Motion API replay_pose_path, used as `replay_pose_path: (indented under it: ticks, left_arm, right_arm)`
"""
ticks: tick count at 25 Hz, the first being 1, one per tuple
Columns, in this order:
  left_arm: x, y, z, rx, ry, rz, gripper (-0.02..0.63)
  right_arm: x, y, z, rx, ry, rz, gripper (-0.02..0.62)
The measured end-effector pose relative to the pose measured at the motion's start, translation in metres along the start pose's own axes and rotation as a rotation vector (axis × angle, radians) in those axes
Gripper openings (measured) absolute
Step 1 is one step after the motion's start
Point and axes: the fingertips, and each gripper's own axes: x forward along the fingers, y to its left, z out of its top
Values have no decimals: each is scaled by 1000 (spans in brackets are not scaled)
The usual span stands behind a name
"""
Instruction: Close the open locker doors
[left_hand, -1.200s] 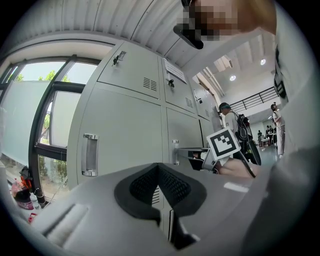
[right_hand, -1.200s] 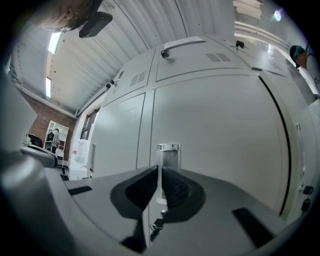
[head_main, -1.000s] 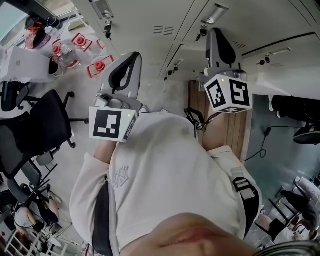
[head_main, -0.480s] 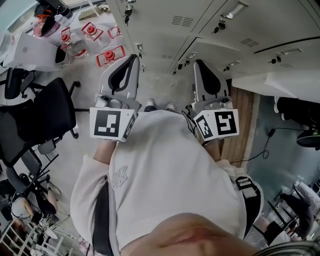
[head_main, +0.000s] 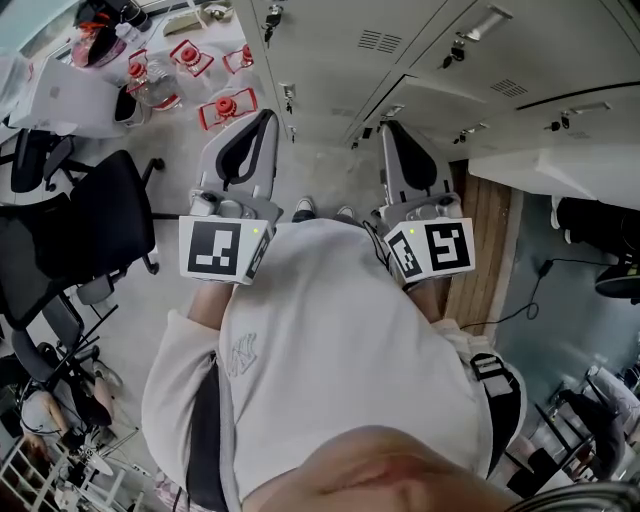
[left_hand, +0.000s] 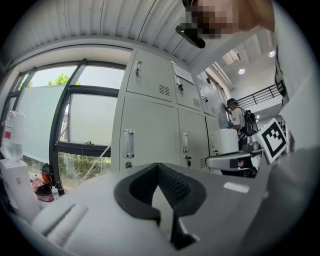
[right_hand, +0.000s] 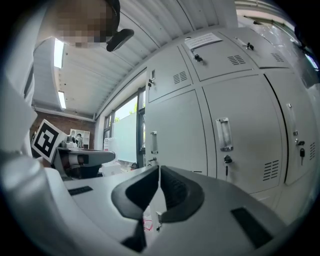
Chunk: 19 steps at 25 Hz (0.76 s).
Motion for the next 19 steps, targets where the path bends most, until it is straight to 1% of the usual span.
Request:
replay_pose_path:
  ticks: [9, 14, 19]
  left_arm:
    - [3, 3, 0, 11, 0, -8, 2]
    - [3, 5, -2, 9, 19, -7, 2]
    - [6, 3, 2, 15, -17, -26, 2]
  right_arm:
    - [7, 4, 2, -2, -9, 7, 18]
    - [9, 4, 1, 1, -9, 6, 17]
    - [12, 4, -2, 10, -4, 11, 17]
